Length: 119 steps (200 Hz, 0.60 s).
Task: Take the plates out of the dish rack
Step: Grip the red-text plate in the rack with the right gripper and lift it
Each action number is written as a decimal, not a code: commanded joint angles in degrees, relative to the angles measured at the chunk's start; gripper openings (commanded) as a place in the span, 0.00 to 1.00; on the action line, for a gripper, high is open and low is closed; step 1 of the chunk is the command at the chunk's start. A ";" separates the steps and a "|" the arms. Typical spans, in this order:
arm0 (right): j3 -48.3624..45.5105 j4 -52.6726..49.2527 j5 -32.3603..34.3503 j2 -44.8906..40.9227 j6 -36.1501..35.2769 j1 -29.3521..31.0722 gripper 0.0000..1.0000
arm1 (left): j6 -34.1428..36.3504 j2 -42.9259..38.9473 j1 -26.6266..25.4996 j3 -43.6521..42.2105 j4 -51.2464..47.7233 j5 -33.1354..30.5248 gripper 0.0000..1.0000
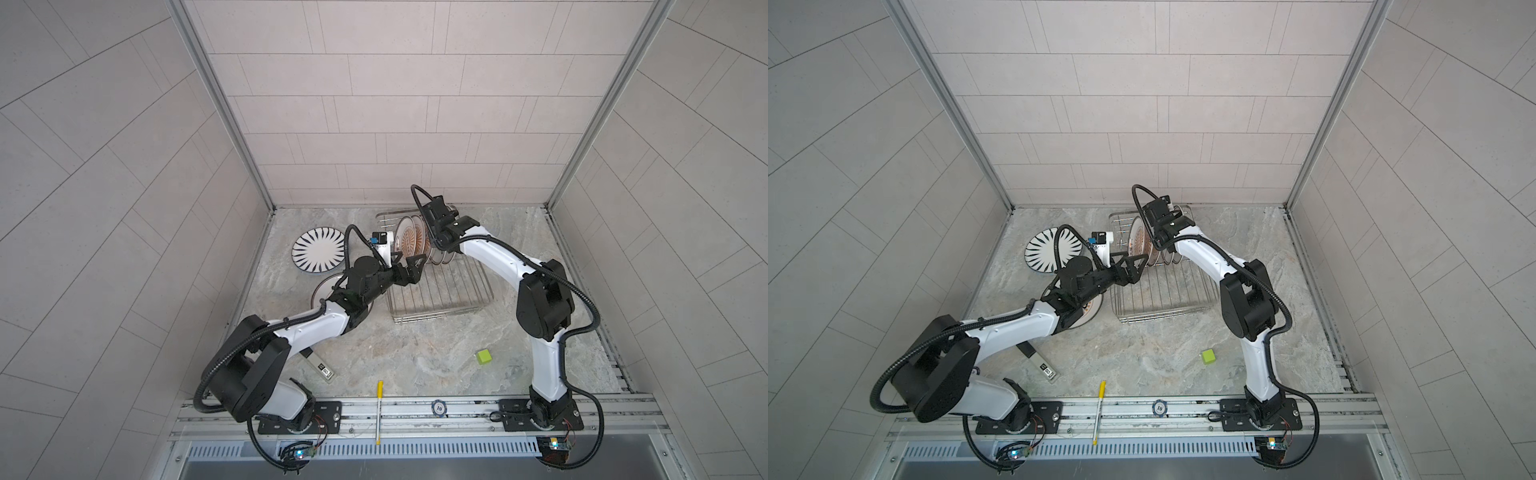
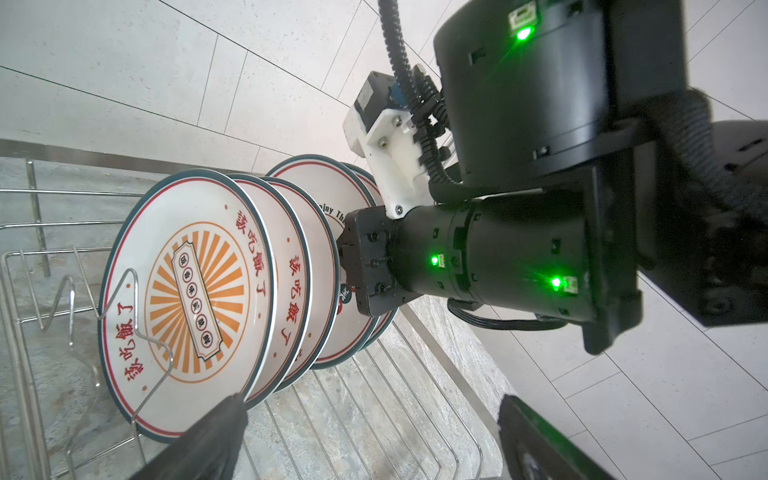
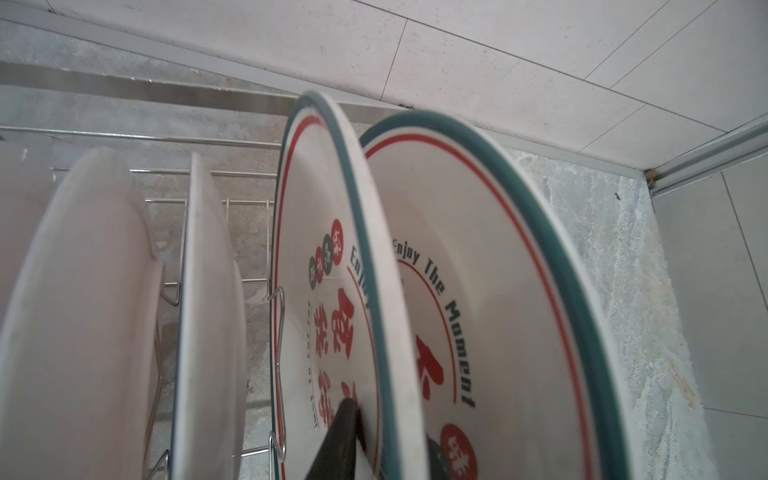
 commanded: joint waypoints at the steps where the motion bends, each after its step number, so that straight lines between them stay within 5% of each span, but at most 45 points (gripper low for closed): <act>1: 0.36 -1.32 2.16 -0.21 0.47 0.10 0.13 | 0.19 -0.49 -0.11 1.06 2.01 -0.34 1.00; 119: -4.92 -0.32 7.99 -12.75 -0.43 0.93 0.03 | 0.63 -3.76 -0.05 1.39 -0.13 -1.95 1.00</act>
